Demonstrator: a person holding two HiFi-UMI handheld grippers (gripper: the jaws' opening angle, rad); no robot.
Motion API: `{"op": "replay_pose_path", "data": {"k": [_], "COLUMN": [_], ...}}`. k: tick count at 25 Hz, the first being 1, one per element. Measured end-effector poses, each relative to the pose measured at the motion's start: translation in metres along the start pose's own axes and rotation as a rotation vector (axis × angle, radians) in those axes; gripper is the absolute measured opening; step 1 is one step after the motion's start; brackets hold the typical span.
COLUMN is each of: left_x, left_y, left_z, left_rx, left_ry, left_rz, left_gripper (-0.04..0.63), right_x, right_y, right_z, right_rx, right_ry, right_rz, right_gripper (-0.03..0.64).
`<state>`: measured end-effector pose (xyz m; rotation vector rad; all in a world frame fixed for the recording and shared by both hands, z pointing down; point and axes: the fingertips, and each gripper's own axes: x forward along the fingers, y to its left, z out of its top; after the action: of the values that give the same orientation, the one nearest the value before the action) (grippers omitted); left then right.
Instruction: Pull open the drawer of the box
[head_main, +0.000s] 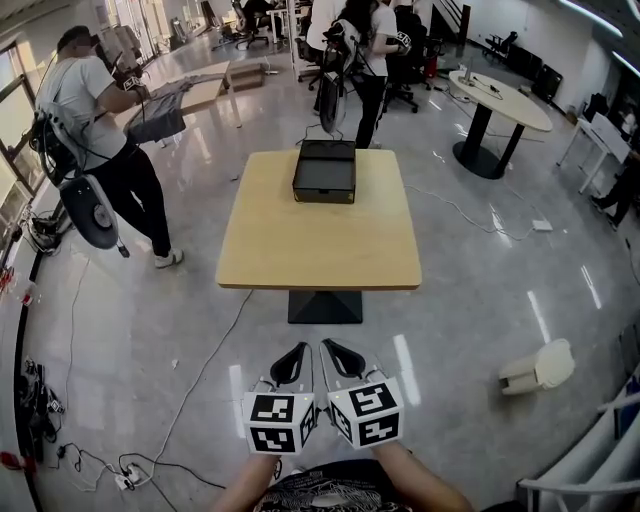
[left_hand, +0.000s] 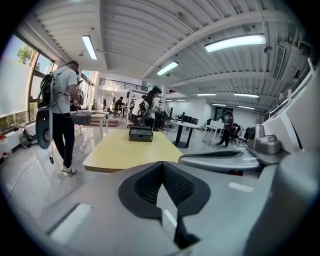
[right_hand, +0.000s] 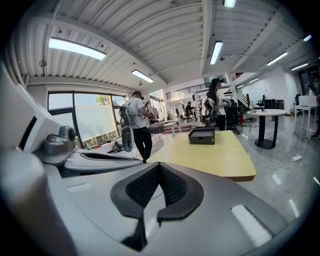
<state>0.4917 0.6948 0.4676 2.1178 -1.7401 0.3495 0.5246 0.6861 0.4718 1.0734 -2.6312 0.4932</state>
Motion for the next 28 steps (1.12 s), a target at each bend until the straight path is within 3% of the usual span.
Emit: {"op": "replay_pose_path", "data": {"k": [7, 11, 18, 24, 28], "left_x": [0.336, 0.493, 0.677, 0.833, 0.928], "left_y": [-0.063, -0.103, -0.149, -0.138, -0.085], "left_z": [0.187, 0.237, 0.305, 0.371, 0.413], "left_rx": [-0.001, 0.019, 0.029, 0.038, 0.041], "left_ry": [0.016, 0.019, 0.026, 0.036, 0.050], "left_rz": [0.029, 0.030, 0.038, 0.032, 0.015], "left_gripper": [0.018, 0.018, 0.018, 0.018, 0.020], "right_x": [0.135, 0.193, 0.256, 0.350, 0.446], "right_y": [-0.325, -0.479, -0.662, -0.788, -0.840], "right_z": [0.168, 0.207, 0.263, 0.323, 0.367], "right_rx": [-0.002, -0.012, -0.018, -0.010, -0.005], "right_ry": [0.004, 0.004, -0.007, -0.016, -0.017], "right_rz": [0.027, 0.039, 0.043, 0.039, 0.027], "right_gripper": [0.005, 0.005, 0.006, 0.006, 0.006]}}
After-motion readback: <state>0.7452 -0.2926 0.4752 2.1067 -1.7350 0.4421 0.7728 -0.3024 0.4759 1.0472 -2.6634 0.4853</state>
